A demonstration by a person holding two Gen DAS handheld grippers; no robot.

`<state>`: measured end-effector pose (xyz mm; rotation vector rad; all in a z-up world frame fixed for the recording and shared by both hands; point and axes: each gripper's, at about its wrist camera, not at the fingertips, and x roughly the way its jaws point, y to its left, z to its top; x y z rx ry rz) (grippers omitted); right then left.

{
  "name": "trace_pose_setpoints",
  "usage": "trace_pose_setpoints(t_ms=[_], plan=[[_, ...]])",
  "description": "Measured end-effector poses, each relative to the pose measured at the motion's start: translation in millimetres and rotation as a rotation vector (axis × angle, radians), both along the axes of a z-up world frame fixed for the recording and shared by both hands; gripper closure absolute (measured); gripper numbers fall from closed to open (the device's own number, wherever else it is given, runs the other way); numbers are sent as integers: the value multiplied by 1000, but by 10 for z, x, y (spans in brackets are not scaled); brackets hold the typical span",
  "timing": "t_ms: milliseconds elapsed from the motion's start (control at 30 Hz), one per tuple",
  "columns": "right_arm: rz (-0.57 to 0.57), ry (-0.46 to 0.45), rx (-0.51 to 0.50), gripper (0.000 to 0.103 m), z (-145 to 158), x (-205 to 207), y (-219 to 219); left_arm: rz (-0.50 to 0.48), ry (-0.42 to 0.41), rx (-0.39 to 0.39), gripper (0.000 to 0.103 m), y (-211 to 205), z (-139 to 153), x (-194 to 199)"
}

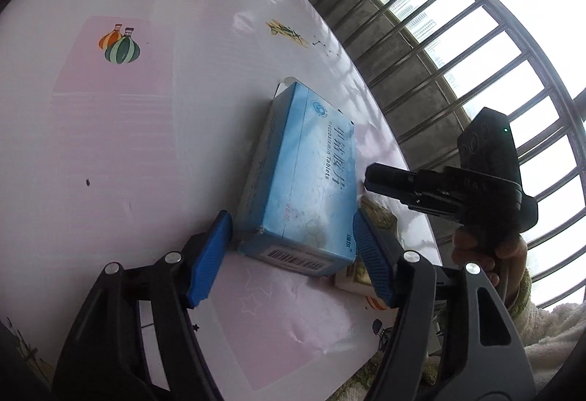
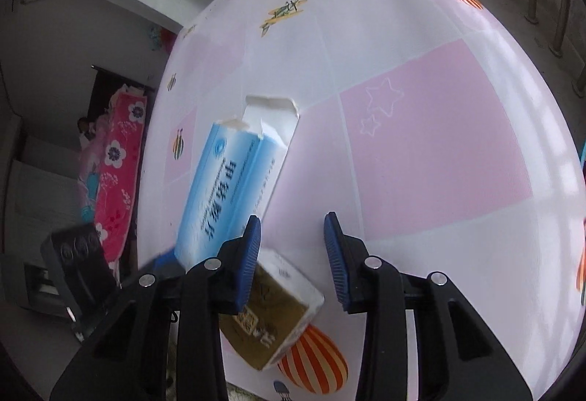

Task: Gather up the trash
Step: 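Grasp the gold tissue pack with the right tool while the left tool straddles the blue box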

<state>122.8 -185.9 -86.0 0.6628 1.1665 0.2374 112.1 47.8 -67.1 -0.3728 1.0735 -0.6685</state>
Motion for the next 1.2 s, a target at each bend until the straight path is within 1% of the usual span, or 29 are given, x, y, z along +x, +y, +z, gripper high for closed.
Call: trace_pose_setpoints(t_ms=[67,167,267,333,433,533,567,667,733,833,900,967,1033,1067,1133,1200], plan=[[12,-7,25,67,-14,106,37,17,-7,-6,40,43,-1,-20],[78,-7,58,72,-23,200,184,49,-4,-10,40,155,-9,-13],[169,-8,59,72,-9,236,407,66,-4,-40,40,302,15,-58],[251,-13,37,72,13,250,596,74,-12,-50,40,366,51,-130],[305,-28,23,72,82,210,678,98,-10,-49,40,475,70,-270],[293,-62,-41,72,241,66,545,124,-27,-25,40,527,95,-354],[284,-70,-61,72,277,75,515,130,-34,-17,40,535,108,-355],[264,-93,-151,70,451,-126,316,138,-64,-4,40,576,147,-387],[252,-86,-198,63,519,-242,209,145,-75,3,39,570,167,-348],[245,-45,-226,60,542,-462,67,181,-70,22,38,556,171,-209],[246,-10,-223,60,484,-550,61,205,-60,24,38,560,157,-118],[251,29,-195,60,394,-638,75,220,-58,21,38,554,144,-68],[245,45,-168,60,310,-629,146,228,-56,14,38,539,136,-29],[243,47,-160,61,284,-645,164,232,-58,12,38,527,136,-9],[240,52,-139,72,205,-623,208,242,-74,9,38,499,151,20],[226,45,-114,72,151,-558,231,243,-83,10,39,473,161,53]])
